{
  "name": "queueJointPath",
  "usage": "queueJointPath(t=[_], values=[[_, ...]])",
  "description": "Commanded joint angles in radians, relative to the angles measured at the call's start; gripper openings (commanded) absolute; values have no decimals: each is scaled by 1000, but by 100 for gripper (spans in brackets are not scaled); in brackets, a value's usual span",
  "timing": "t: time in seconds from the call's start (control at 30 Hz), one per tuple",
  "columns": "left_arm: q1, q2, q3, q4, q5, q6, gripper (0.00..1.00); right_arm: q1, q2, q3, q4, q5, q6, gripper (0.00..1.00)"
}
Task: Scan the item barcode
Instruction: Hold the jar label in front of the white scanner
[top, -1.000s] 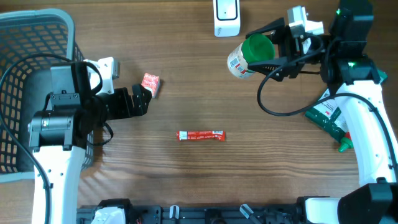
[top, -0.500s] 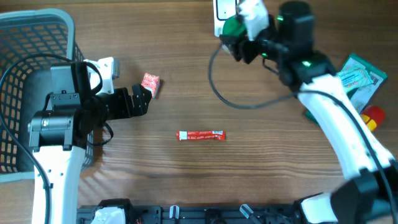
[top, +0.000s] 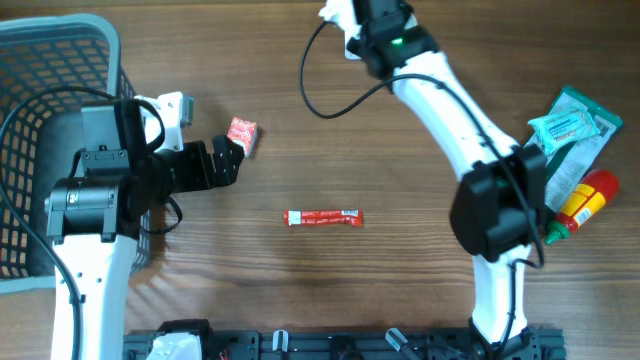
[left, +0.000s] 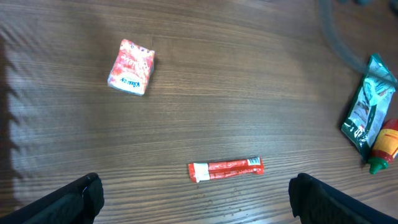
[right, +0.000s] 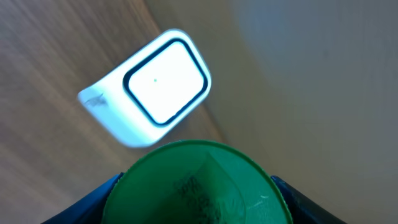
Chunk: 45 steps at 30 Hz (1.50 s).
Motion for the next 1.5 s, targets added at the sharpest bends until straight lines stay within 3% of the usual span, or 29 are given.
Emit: queueJointPath(t=[0.0, 0.1, 0.33, 0.9, 1.47], values=[[0, -2, 7, 2, 16, 23, 100, 38, 75, 32, 146, 175, -274, 4], [0, -2, 7, 2, 16, 23, 100, 48, 121, 32, 292, 245, -443, 4], [0, -2, 7, 2, 16, 23, 100, 52, 140, 32, 397, 237, -600, 4], [0, -2, 7, 2, 16, 23, 100, 78, 257, 31, 475, 187, -623, 4], [0, -2, 7, 2, 16, 23, 100, 58, 267, 31, 507, 219, -625, 4]])
